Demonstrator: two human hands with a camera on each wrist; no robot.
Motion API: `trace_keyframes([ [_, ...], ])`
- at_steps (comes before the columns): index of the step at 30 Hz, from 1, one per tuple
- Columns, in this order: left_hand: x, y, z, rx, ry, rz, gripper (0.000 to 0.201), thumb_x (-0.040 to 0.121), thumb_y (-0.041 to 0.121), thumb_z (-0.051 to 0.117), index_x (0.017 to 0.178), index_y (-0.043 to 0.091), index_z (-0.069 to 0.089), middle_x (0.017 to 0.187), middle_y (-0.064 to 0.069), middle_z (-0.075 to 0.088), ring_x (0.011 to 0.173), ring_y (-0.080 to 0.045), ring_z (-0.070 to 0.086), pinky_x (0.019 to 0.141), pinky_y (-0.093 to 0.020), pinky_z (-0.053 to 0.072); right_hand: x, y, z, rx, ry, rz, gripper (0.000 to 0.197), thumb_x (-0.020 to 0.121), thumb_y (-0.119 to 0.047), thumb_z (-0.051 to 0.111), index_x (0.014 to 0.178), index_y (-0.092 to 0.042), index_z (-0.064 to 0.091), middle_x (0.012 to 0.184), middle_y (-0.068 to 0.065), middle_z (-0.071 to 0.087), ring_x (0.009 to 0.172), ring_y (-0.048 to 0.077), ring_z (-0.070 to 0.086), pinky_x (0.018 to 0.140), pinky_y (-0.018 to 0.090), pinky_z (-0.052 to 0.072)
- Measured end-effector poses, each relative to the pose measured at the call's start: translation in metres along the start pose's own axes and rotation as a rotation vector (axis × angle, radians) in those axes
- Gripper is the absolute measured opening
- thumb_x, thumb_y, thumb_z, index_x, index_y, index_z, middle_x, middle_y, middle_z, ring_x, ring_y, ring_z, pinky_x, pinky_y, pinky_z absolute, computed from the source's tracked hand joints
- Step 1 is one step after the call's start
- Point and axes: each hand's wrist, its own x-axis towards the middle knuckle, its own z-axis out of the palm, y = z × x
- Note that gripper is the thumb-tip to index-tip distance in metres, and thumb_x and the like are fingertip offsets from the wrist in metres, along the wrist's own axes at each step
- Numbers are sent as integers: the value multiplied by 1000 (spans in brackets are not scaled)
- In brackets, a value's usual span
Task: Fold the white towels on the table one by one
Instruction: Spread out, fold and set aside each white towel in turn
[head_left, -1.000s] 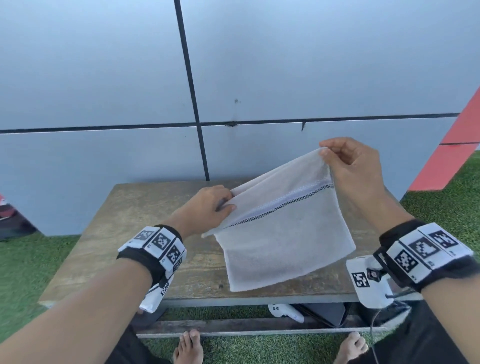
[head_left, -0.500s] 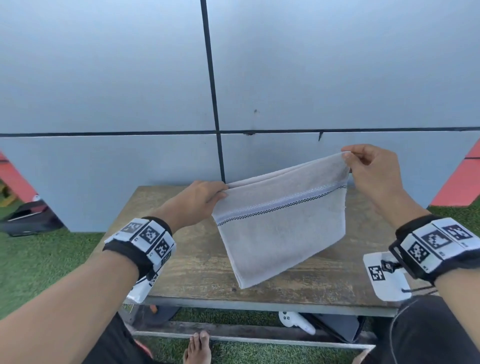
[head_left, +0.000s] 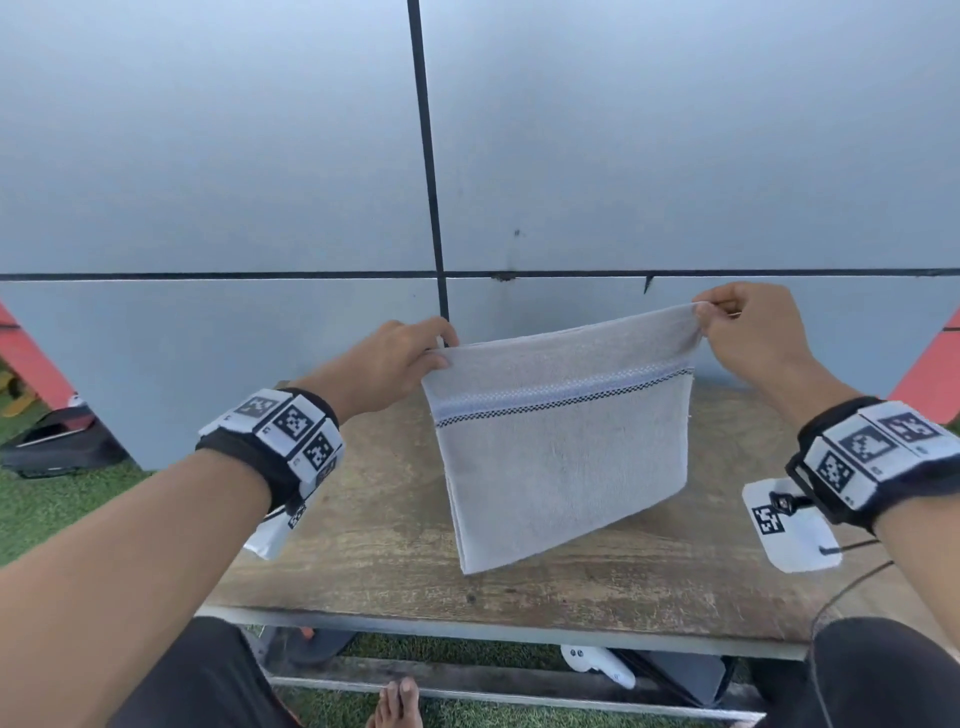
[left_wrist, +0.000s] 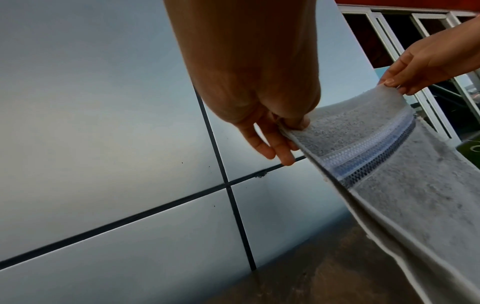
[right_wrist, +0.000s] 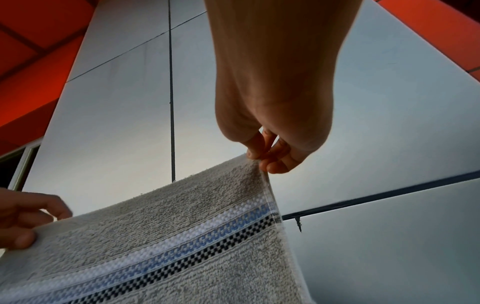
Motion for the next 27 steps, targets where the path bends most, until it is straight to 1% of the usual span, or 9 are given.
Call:
trace_keyframes([
  [4,32,0,-18,24,119,-123,16,99,11,54,101,5,69,72,3,57,68,-18,53,67,-24,37,24,-10,2,45,1,10,13,93,-10,62,87,-20,68,89,11,71,90,31,71,90,46,58],
  [6,44,3,-28,4,218,-153,17,99,9,54,101,2,69,70,4,53,67,-18,48,63,-19,33,34,-16,0,94,34,1,17,94,-8,61,86,-21,66,93,14,72,85,25,72,82,36,59],
  [9,48,4,-36,-59,378,-166,18,99,8,54,104,4,70,82,-2,62,71,-19,51,64,-17,34,34,-21,-5,183,85,-40,14,97,-4,56,99,-14,66,93,13,70,67,2,67,66,11,53],
  [12,35,-1,-23,-139,445,-171,14,97,9,58,102,7,71,90,-7,70,79,-23,59,75,-22,43,14,-11,-5,198,47,-60,13,99,-3,54,102,-11,64,93,10,68,72,7,66,66,10,54],
  [14,17,-8,-3,-190,368,-199,12,96,11,61,100,10,72,89,-3,71,79,-19,61,76,-24,48,-9,8,-1,129,-50,-27,11,99,-5,56,100,-12,65,89,5,68,74,14,62,64,16,51],
  [17,-19,-23,36,-202,105,-241,11,93,12,66,91,18,75,79,8,69,70,0,60,65,-14,42,-49,42,6,-73,-361,-3,9,97,-7,61,95,-12,69,80,-2,67,67,7,55,63,16,41],
  [21,-57,-39,78,-207,-360,-314,14,89,18,73,81,29,75,77,18,71,74,-1,64,80,-33,54,-88,73,13,-252,-818,10,10,97,-10,61,93,-16,69,78,-4,72,59,-3,57,57,8,40],
  [23,-64,-38,86,-222,-563,-356,24,89,20,73,73,38,68,68,22,69,67,5,63,80,-29,52,-95,81,17,-298,-1019,49,11,98,-11,60,94,-17,68,74,-8,73,62,-8,62,63,11,41],
  [27,-59,-36,89,-186,-657,-410,17,90,23,72,78,34,68,76,10,75,58,8,63,73,-20,47,-89,89,26,-308,-1126,125,12,99,-11,58,94,-16,68,81,-3,77,79,9,72,71,22,46],
])
